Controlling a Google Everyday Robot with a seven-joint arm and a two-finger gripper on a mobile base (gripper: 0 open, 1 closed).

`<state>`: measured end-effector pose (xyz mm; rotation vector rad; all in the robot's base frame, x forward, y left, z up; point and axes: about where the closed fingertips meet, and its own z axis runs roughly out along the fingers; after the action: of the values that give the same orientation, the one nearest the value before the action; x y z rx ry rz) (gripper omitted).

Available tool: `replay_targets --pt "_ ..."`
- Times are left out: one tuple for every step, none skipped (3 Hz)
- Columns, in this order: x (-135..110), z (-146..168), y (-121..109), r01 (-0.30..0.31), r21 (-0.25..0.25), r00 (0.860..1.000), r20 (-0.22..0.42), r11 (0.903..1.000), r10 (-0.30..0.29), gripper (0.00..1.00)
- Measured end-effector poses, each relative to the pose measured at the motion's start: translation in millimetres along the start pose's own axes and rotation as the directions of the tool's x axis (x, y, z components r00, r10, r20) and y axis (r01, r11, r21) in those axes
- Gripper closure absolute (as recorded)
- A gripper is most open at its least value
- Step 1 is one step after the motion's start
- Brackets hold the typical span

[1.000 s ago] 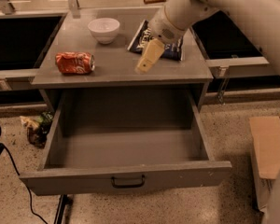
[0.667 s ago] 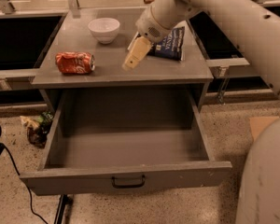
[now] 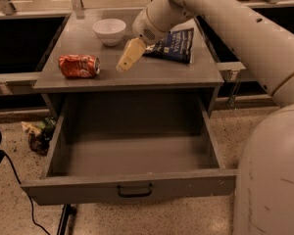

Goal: Place coke can into top drawer

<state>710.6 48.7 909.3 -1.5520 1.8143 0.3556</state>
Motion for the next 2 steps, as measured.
replay_targets --pt "-17.0 29.5 6.2 -0.005 -0.04 1.0 0.029 0.9992 0.006 0.0" --pt "-34.1 58.2 17.8 -0.007 -0.095 0.997 0.071 0.9954 0.014 0.0"
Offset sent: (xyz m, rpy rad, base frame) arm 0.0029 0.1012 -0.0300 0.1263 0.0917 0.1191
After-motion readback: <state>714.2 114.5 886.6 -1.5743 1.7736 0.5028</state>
